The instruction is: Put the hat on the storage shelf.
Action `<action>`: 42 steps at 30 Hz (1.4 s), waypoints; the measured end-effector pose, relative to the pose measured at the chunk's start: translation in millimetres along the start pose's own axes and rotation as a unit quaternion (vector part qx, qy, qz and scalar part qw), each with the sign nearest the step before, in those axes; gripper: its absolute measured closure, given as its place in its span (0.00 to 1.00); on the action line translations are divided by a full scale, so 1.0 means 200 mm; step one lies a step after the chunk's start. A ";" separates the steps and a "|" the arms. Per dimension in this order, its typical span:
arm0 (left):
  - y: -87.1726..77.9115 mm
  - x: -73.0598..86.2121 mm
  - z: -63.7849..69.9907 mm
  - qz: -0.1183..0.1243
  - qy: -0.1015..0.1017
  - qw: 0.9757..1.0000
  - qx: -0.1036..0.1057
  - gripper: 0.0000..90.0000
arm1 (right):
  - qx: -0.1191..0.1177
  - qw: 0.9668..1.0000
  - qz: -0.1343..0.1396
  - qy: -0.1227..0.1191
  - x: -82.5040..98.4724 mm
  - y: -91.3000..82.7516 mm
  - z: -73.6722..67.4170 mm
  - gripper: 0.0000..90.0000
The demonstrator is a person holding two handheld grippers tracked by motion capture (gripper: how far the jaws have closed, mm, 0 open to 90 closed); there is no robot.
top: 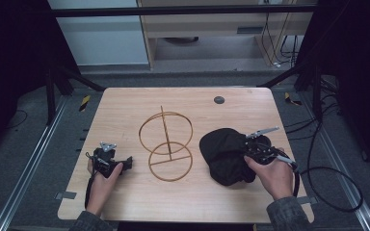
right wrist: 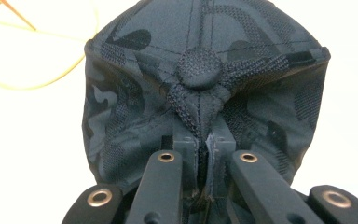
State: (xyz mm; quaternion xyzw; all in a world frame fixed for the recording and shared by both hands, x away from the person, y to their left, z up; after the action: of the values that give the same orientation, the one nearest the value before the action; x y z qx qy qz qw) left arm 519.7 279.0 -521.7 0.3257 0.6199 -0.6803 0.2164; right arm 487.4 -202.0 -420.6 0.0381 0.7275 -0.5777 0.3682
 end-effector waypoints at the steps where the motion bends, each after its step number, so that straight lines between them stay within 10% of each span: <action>1: 0.00 0.00 0.00 0.000 0.000 1.000 0.000 0.00 | 0.000 1.000 0.000 -0.002 -0.01 -0.01 0.00 0.96; 14: 0.00 0.00 0.00 0.000 0.002 1.000 0.002 0.00 | -0.010 0.998 0.049 -0.026 -0.12 -0.32 0.01 0.96; 27: 0.00 0.00 0.00 0.002 0.003 1.000 0.006 0.00 | -0.018 0.987 0.151 -0.046 -0.30 -0.82 -0.04 0.96; 42: 0.00 0.00 0.00 0.000 0.005 1.000 0.006 0.00 | -0.068 0.975 0.196 -0.075 -0.46 -0.91 -0.22 0.96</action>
State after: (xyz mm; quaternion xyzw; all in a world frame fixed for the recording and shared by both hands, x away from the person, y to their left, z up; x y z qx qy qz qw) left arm 518.4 279.0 -521.7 0.3308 0.6166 -0.6825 0.2113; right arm 445.7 -190.2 -217.6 0.1113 0.7138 -0.4452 0.5291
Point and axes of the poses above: each handheld gripper's, and its own axes: y roughly forward along the jaws, x roughly out of its underside, z roughly to its right, the point moved 2 cm from there along y, roughly forward along the jaws, and after that the axes turned 3 degrees about -y, right-handed, at the moved point
